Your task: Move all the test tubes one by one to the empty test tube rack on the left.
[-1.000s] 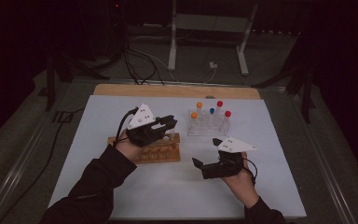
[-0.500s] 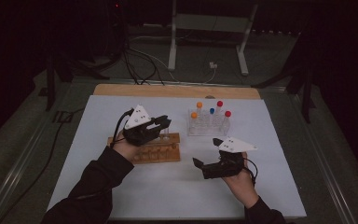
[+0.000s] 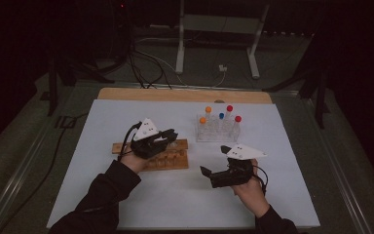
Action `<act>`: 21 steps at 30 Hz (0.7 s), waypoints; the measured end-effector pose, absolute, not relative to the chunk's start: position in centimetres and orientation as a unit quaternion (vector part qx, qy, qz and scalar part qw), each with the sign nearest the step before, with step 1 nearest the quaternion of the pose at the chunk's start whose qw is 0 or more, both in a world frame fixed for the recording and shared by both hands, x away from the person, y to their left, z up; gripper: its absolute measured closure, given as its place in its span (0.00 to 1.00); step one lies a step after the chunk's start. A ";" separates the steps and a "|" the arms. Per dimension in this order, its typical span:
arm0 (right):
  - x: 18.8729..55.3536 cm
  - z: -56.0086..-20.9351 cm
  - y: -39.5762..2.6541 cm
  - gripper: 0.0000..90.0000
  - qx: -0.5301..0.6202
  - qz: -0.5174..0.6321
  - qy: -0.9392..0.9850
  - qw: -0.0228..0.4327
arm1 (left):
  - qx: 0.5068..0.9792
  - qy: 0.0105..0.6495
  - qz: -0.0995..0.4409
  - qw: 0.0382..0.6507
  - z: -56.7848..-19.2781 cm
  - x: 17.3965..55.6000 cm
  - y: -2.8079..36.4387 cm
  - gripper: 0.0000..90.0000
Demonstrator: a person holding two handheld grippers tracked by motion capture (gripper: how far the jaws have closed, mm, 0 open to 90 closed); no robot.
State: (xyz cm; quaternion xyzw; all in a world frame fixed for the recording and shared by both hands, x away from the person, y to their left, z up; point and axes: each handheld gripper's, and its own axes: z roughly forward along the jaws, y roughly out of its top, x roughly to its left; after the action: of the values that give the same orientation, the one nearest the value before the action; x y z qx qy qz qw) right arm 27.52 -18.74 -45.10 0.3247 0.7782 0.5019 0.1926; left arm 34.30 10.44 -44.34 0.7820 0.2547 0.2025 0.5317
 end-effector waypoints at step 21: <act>27.1 -44.6 -19.1 0.00 0.310 0.522 0.768 0.203 | 0.801 0.263 0.195 0.502 -46.0 34.8 9.9 0.86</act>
State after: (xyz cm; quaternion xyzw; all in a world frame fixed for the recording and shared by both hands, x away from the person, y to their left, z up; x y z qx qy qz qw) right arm 27.15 -19.06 -44.60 0.3099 0.7681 0.5222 0.2031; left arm 34.80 9.92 -45.99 0.8006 0.2628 0.1954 0.5019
